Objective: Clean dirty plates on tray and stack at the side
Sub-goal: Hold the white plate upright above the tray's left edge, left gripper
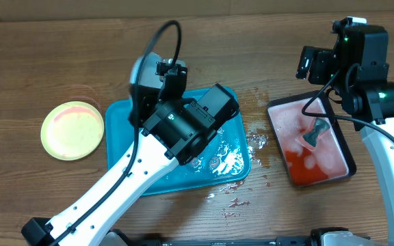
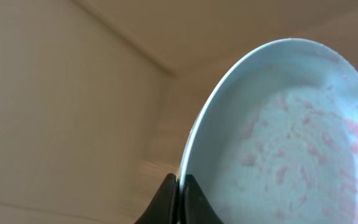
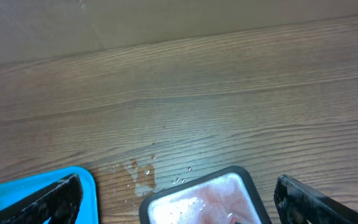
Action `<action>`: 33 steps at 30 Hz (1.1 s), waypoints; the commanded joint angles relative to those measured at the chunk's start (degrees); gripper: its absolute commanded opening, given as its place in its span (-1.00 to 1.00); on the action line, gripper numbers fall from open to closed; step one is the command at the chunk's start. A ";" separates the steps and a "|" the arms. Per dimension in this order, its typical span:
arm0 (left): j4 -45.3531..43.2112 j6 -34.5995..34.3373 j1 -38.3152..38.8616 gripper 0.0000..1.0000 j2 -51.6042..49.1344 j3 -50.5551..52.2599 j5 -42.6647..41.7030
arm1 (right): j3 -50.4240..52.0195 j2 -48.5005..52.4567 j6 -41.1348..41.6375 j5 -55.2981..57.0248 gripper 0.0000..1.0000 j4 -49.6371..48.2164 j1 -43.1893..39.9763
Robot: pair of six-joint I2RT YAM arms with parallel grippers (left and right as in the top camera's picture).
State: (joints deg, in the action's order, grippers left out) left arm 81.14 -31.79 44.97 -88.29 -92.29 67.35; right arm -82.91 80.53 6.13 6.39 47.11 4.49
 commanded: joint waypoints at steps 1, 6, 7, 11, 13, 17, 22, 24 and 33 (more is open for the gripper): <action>-2.21 -2.03 0.07 -0.91 0.66 -0.61 -17.05 | -0.74 -0.07 -0.22 0.42 1.00 -0.31 -0.39; 3.58 -0.11 -0.22 -0.91 0.55 -0.04 9.11 | -0.74 -0.07 -0.22 0.42 1.00 -0.31 -0.39; 5.44 -0.13 -0.50 -0.91 0.57 -0.07 14.82 | -0.74 -0.07 -0.22 0.42 1.00 -0.31 -0.39; 4.20 -0.42 -1.07 -0.91 0.57 -0.07 12.83 | -0.74 -0.07 -0.22 0.42 1.00 -0.31 -0.39; 1.97 -2.10 -1.07 -0.91 0.57 -0.07 0.70 | -0.74 -0.07 -0.22 0.42 1.00 -0.31 -0.39; -3.85 -4.24 -1.05 -0.91 0.57 1.05 -25.35 | -0.74 -0.07 -0.22 0.42 1.00 -0.31 -0.39; 1.44 -2.32 -1.25 -0.91 0.55 1.77 0.57 | -0.74 -0.07 -0.22 0.42 1.00 -0.31 -0.39; 4.76 -2.34 -1.84 -0.91 0.55 1.77 9.77 | -0.74 -0.07 -0.22 0.44 1.00 -0.28 -0.39; -6.82 -5.46 -2.27 -0.91 0.46 2.80 -35.12 | -0.74 -0.07 -0.22 0.42 1.00 -0.28 -0.39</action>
State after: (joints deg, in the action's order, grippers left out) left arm 76.42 -35.22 42.63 -88.27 -90.37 52.27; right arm -82.91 80.53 6.13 6.39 47.16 4.49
